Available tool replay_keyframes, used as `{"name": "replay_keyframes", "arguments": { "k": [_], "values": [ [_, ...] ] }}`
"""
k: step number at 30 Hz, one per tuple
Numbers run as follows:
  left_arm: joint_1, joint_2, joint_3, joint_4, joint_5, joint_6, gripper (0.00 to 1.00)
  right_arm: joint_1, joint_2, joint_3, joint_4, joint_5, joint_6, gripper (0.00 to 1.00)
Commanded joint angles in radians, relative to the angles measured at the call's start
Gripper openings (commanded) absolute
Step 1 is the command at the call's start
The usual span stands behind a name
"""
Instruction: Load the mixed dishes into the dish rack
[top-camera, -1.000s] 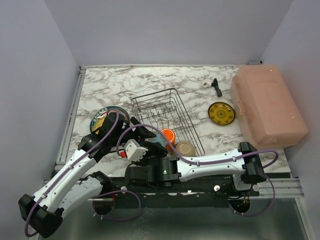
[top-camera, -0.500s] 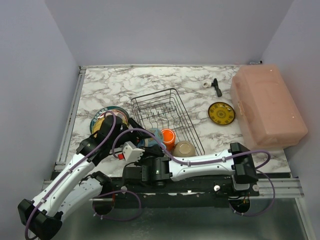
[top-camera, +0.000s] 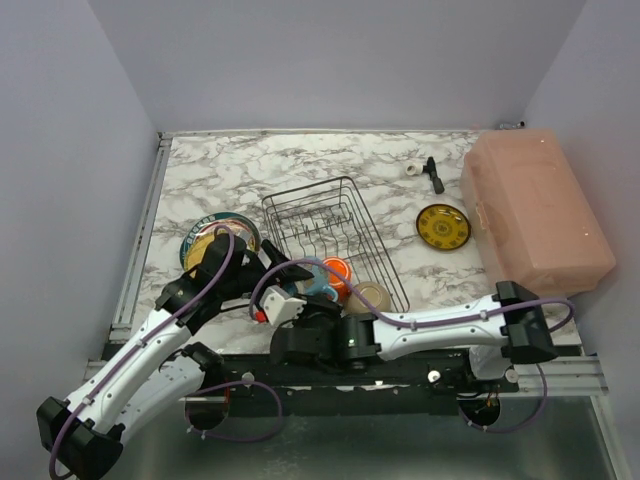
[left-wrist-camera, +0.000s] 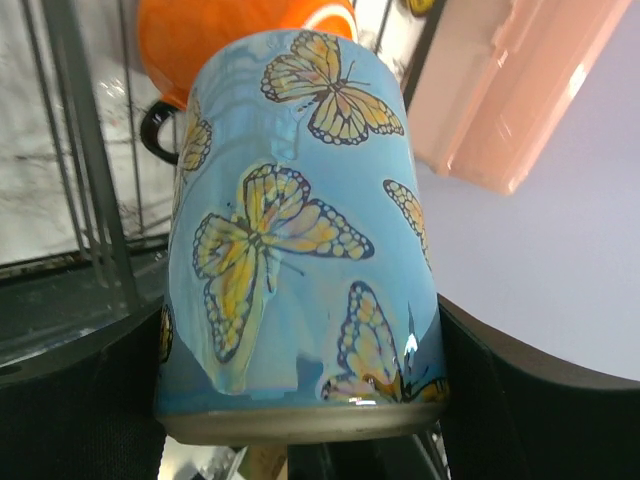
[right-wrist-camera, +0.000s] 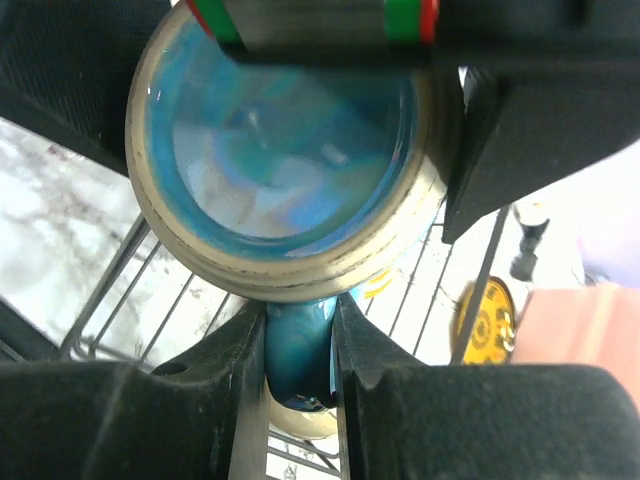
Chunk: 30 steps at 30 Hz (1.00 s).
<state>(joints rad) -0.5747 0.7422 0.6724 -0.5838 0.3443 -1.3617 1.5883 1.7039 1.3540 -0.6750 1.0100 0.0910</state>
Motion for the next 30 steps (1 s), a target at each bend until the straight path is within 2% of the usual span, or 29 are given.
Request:
{"name": "replay_keyframes", "arguments": {
  "k": [1, 4, 8, 16, 20, 30],
  "values": [
    [0.013, -0.048, -0.006, 0.115, 0.071, -0.067, 0.61, -0.033, -0.209, -0.138, 0.319, -0.122, -0.063, 0.00],
    [0.020, -0.049, 0.005, 0.122, 0.076, -0.065, 0.86, -0.033, -0.242, -0.163, 0.314, -0.135, -0.064, 0.00],
    [0.025, -0.041, 0.041, 0.107, 0.070, -0.031, 0.99, -0.033, -0.256, -0.162, 0.283, -0.170, -0.044, 0.00],
    [0.036, -0.042, 0.112, 0.019, 0.027, 0.064, 0.98, -0.033, -0.288, -0.174, 0.235, -0.229, 0.068, 0.00],
    [0.047, -0.058, 0.127, -0.057, -0.053, 0.101, 0.98, -0.034, -0.326, -0.207, 0.235, -0.258, 0.088, 0.00],
    [0.106, -0.048, 0.138, -0.050, -0.074, 0.201, 0.98, -0.033, -0.377, -0.259, 0.209, -0.366, 0.120, 0.00]
  ]
}}
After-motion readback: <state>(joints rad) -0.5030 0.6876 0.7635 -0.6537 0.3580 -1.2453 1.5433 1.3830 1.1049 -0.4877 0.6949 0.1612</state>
